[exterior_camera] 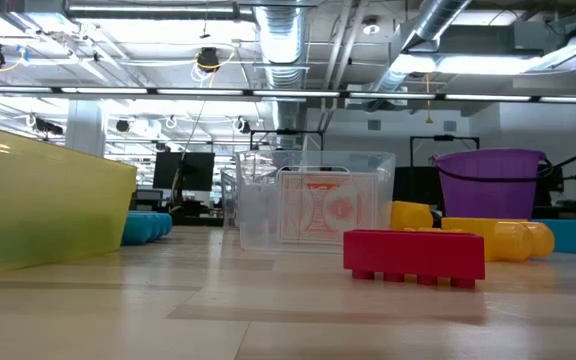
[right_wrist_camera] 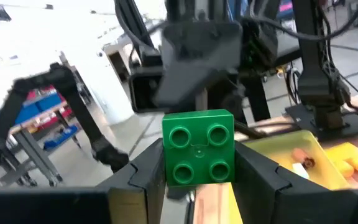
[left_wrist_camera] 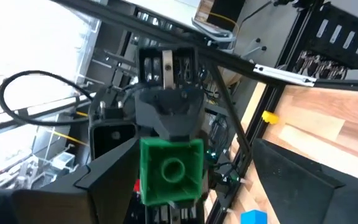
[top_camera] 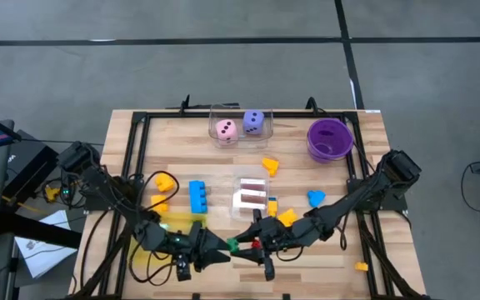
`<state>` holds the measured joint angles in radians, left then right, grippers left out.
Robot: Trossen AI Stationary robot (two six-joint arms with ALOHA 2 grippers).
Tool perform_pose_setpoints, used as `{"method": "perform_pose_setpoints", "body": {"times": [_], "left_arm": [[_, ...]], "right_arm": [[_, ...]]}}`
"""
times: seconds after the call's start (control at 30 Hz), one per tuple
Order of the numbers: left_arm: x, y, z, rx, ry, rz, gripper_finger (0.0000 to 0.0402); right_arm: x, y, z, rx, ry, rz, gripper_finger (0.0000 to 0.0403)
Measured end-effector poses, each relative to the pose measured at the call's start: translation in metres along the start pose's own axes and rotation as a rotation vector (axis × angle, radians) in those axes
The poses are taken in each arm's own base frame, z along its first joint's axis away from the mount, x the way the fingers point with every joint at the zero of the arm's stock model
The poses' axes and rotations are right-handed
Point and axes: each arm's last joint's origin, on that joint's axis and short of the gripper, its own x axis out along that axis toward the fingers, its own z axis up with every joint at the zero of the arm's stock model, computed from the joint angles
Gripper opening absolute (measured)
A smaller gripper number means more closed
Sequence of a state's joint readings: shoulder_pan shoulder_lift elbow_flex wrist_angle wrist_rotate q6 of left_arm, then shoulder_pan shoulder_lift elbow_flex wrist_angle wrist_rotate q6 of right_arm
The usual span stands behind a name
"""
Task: Pick & Place Toys
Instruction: Put the green game piece into the yellow bin
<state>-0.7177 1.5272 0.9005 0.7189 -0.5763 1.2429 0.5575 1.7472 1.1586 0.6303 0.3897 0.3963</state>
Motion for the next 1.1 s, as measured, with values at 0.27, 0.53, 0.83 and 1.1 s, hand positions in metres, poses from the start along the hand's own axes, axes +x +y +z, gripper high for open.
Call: {"method": "perform_pose_setpoints", "body": {"times": [0.27, 0.53, 0.83, 1.1], "left_arm": [[0.004, 0.003, -0.007, -0.034, 0.021, 0.009, 0.0301], [0.004, 0.005, -0.006, -0.064, 0.01, 0.028, 0.0301], [0.01, 0.008, -0.016, -0.108, 0.043, 0.042, 0.0301], [0.01, 0.008, -0.017, -0.111, 0.046, 0.043, 0.0261]], "right_arm": [[0.005, -0.01, 0.0, -0.017, 0.001, -0.027, 0.014], [0.005, -0.01, -0.001, -0.019, 0.005, -0.03, 0.0142], [0.005, -0.011, 0.0, -0.019, 0.004, -0.037, 0.0146], [0.005, -0.012, -0.001, -0.025, 0.01, -0.039, 0.0147]]}}
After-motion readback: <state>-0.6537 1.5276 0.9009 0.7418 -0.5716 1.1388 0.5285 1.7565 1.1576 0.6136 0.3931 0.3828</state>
